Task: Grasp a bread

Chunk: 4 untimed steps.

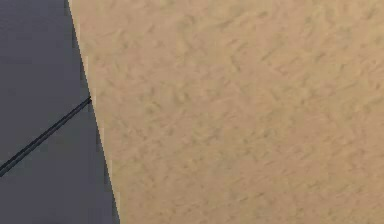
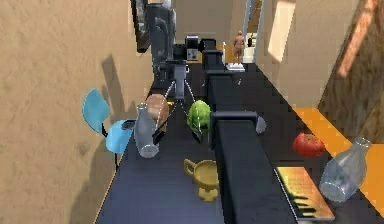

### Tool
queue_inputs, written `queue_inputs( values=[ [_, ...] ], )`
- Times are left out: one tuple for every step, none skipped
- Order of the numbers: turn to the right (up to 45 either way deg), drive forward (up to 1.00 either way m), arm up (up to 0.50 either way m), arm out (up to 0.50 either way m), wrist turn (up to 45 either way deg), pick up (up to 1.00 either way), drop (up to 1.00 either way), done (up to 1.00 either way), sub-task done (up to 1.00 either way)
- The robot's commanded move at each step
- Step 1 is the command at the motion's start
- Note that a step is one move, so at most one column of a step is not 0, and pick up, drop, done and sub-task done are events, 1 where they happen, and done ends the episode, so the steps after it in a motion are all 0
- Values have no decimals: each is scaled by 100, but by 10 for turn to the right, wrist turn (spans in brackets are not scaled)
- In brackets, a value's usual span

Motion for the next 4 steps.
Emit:
queue_inputs(
  values=[
    [0,0,0,0,450,0,0,0,0],
    [0,0,0,0,450,0,0,0,0],
    [0,0,0,0,450,0,0,0,0],
    [0,0,0,0,120,0,0,0,0]
  ],
)
